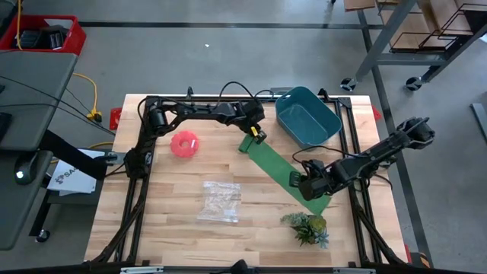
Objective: Roll bandage
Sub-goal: Roll the green bandage
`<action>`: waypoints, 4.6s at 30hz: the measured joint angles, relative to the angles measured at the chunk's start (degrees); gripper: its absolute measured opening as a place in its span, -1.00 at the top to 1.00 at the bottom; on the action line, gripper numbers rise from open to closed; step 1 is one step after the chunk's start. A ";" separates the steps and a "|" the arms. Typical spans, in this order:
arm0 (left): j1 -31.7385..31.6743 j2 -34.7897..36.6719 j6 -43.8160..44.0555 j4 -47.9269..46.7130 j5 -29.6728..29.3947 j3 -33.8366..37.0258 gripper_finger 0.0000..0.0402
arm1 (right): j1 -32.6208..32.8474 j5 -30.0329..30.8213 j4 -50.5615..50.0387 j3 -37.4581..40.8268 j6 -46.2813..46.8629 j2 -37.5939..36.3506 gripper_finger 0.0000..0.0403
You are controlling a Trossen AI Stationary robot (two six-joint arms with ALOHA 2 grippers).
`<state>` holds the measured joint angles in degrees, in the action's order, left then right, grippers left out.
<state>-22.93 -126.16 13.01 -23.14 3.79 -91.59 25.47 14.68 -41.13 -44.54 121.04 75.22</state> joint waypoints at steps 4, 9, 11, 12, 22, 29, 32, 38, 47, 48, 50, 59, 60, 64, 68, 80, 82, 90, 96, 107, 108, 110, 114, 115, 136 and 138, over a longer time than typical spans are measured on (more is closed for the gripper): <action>-0.19 0.10 -2.85 -3.74 -2.27 -0.04 0.99 | 0.00 0.86 0.68 0.01 0.01 0.00 1.00; -0.21 0.43 -2.82 -7.14 -2.10 -0.07 1.00 | 0.00 1.45 2.04 0.01 -0.01 0.00 1.00; -0.23 0.64 -3.63 -9.66 -1.79 -0.07 1.00 | 0.00 1.79 2.04 0.00 -0.01 0.00 1.00; -0.23 0.86 -4.47 -11.29 -1.81 -0.07 1.00 | 0.00 2.01 2.08 0.01 -0.01 0.00 1.00; -0.24 4.30 -14.72 -26.32 -1.79 0.04 1.00 | 0.00 3.12 3.57 -0.01 -0.42 0.00 1.00; 0.44 5.84 -16.74 -32.85 -1.42 0.79 1.00 | -0.77 -0.68 3.48 0.03 -3.28 0.13 1.00; 0.92 7.02 -17.11 -34.53 -1.26 2.74 1.00 | -2.43 -3.72 3.16 0.03 -5.16 1.29 1.00; 0.28 13.28 -16.89 -31.94 -0.97 7.89 1.00 | -8.66 -6.83 3.79 0.05 -14.30 2.89 1.00; -1.54 19.36 -16.21 -27.01 -1.12 10.34 1.00 | -12.15 -20.16 -3.14 0.07 -28.62 2.89 1.00; -1.54 19.36 -16.19 -26.74 -1.13 10.34 1.00 | -11.30 -21.37 -4.19 0.25 -28.57 2.89 1.00; -1.54 19.33 -16.21 -26.64 -0.93 10.34 1.00 | -9.13 -24.68 -4.30 1.60 -27.75 2.86 1.00; -1.82 19.33 -16.23 -24.63 0.92 10.34 1.00 | 2.10 -30.28 7.40 8.53 -12.61 2.84 1.00; -1.94 19.33 -16.23 -24.44 0.94 10.34 1.00 | 2.99 -30.01 7.85 8.96 -11.59 2.82 1.00; -2.37 19.33 -16.74 -23.23 0.98 10.34 1.00 | 5.53 -31.12 4.84 10.68 -7.45 2.80 1.00; -2.65 19.31 -19.22 -22.76 0.78 10.34 1.00 | 6.68 -29.30 4.66 11.06 -5.49 2.28 1.00; -2.70 14.36 -19.91 -14.49 0.46 10.32 1.00 | 4.76 -23.93 -0.30 11.02 -4.17 2.14 1.00; -2.70 12.85 -20.64 -14.91 0.56 10.32 1.00 | 4.59 -23.27 -0.64 11.02 -4.28 2.14 1.00; -1.68 7.98 -20.78 -19.26 0.57 10.21 1.00 | 4.50 -21.08 -6.75 10.96 -1.15 1.92 1.00; -1.26 8.10 -21.70 -22.50 1.00 10.21 1.00 | 3.66 -20.72 -10.78 10.96 -0.44 1.92 1.00; -0.10 8.14 -21.77 -30.67 1.05 10.14 1.00 | -0.05 -20.86 -15.58 10.97 -5.66 1.86 1.00; -0.12 8.14 -22.43 -31.62 1.06 10.18 1.00 | -0.26 -21.02 -16.28 10.96 -6.06 1.76 1.00; -0.62 8.82 -22.75 -33.42 0.79 10.37 1.00 | -0.46 -21.16 -17.47 10.84 -7.11 0.83 1.00; -3.15 11.74 -22.33 -33.24 -0.02 10.36 1.00 | -0.74 -20.68 -19.33 10.14 -7.72 -2.92 1.00; -4.03 12.82 -22.29 -33.15 -0.25 10.36 1.00 | -0.72 -20.42 -19.42 10.11 -7.22 -3.79 1.00; -1.42 16.80 -22.55 -20.74 13.99 10.36 1.00 | -1.86 -12.39 -9.39 10.11 -1.07 -0.90 1.00; -0.05 16.80 -22.43 -20.76 14.16 10.36 1.00 | -1.86 -12.41 -8.24 10.11 -1.06 -0.81 1.00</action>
<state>-22.98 -109.36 -9.42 -43.90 17.95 -81.23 23.62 2.26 -49.37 -34.44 119.98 74.41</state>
